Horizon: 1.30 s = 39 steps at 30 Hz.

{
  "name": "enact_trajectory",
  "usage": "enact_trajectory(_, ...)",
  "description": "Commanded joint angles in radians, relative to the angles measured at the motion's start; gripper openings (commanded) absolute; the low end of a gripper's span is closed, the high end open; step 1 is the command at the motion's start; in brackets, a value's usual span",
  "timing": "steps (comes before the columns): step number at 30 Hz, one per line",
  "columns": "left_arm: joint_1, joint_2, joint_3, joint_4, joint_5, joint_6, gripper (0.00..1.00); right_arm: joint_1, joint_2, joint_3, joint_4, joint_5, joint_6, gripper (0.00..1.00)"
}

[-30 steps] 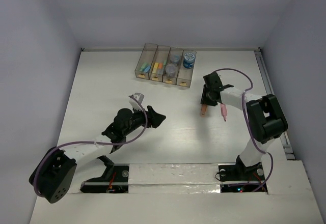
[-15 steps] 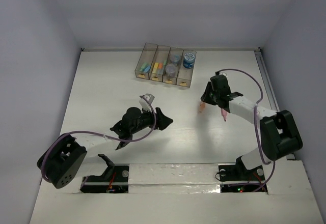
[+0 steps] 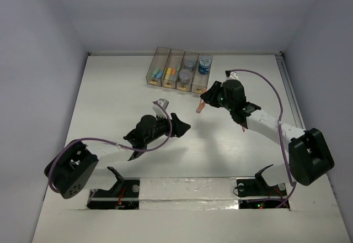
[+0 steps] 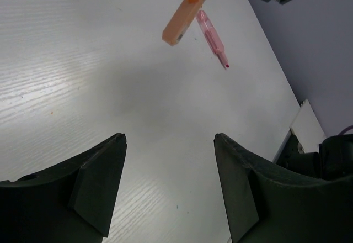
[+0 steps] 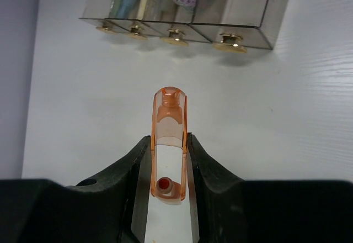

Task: Sort the stationery into containers
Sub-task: Pick up the pen from the center of the board.

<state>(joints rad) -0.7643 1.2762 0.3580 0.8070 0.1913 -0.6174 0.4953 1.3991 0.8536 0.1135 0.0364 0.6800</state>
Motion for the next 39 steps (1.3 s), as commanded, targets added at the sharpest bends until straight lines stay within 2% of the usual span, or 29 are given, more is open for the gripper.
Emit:
enact_trajectory(1,-0.013,-0.018,0.048,0.046,-0.09,0.016,0.62,0.031,-0.018,0.024,0.098,-0.071,0.047,0.05)
enact_trajectory(8,-0.119,-0.057,0.081,0.038,-0.343,0.183,0.68,0.031,-0.011,0.027,0.14,-0.219,0.119,0.05)
enact_trajectory(11,-0.142,-0.054,0.093,0.049,-0.403,0.228,0.7,0.031,-0.005,0.022,0.173,-0.283,0.153,0.05)
enact_trajectory(21,-0.152,-0.051,0.117,0.064,-0.458,0.289,0.7,0.031,0.005,-0.013,0.248,-0.405,0.217,0.05)
enact_trajectory(28,-0.161,-0.058,0.125,0.076,-0.46,0.278,0.68,0.031,0.008,-0.028,0.275,-0.444,0.237,0.06)
enact_trajectory(31,-0.161,-0.051,0.127,0.087,-0.443,0.28,0.65,0.031,0.011,-0.036,0.284,-0.452,0.243,0.06)
enact_trajectory(39,-0.161,-0.037,0.13,0.103,-0.412,0.281,0.41,0.031,0.021,-0.042,0.305,-0.457,0.254,0.06)
